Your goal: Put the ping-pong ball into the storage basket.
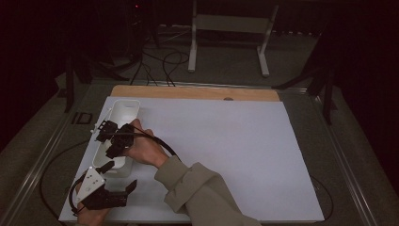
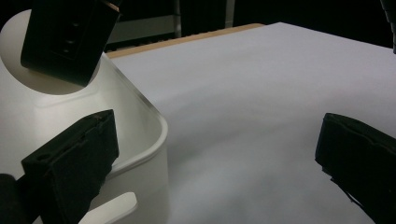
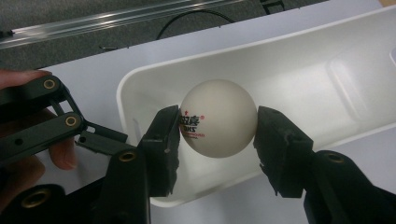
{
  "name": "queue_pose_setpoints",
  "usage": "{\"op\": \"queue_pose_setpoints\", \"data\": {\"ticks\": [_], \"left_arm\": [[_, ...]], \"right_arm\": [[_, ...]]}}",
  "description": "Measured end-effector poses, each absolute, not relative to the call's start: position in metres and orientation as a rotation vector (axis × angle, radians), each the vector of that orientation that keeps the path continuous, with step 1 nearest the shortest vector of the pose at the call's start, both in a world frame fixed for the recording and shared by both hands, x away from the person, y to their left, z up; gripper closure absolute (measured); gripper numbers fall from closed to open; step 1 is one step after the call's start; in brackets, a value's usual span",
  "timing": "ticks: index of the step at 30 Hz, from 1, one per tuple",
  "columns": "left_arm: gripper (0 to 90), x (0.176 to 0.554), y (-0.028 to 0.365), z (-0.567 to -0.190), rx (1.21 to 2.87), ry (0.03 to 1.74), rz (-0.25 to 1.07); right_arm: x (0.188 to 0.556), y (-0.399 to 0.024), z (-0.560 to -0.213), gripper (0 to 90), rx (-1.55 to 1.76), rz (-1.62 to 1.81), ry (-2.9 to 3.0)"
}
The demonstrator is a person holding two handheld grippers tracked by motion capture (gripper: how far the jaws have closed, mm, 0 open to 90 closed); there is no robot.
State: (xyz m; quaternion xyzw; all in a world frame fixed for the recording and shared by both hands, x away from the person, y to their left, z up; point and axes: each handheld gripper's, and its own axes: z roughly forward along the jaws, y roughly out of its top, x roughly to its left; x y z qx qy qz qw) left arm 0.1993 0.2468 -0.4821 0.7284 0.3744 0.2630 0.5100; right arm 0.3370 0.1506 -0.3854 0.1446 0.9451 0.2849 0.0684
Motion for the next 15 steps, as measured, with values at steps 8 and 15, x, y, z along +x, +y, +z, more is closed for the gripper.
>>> {"op": "queue_pose_setpoints", "data": {"ticks": [8, 15], "left_arm": [[0.0, 0.1992, 0.2468, -0.4821, 1.753, 0.901, 0.632], [0.0, 0.1992, 0.2467, -0.4821, 1.752, 0.902, 0.630]], "right_arm": [[0.3402, 0.1511, -0.3865, 35.1, 0.509, 0.891, 2.848], [0.3441, 0.1483, -0.3859, 13.5, 0.569, 0.901, 2.822]]}}
